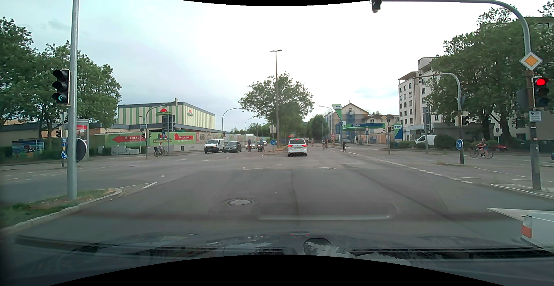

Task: Follow the waypoints while adhering to traffic rules and regulations

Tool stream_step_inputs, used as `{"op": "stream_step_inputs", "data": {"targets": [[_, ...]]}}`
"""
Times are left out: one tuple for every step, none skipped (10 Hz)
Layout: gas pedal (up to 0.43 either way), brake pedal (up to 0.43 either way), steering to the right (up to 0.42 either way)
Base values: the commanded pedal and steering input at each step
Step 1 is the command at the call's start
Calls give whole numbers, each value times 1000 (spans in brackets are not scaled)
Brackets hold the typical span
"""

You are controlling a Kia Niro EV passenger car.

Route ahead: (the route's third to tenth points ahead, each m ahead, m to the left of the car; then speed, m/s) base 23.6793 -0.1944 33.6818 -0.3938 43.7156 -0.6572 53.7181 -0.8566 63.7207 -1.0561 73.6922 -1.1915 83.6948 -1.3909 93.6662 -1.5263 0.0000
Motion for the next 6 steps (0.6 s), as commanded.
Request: {"op": "stream_step_inputs", "data": {"targets": [[0,256,2],[0,262,2],[0,262,2],[0,256,2],[0,256,2],[0,262,2]]}}
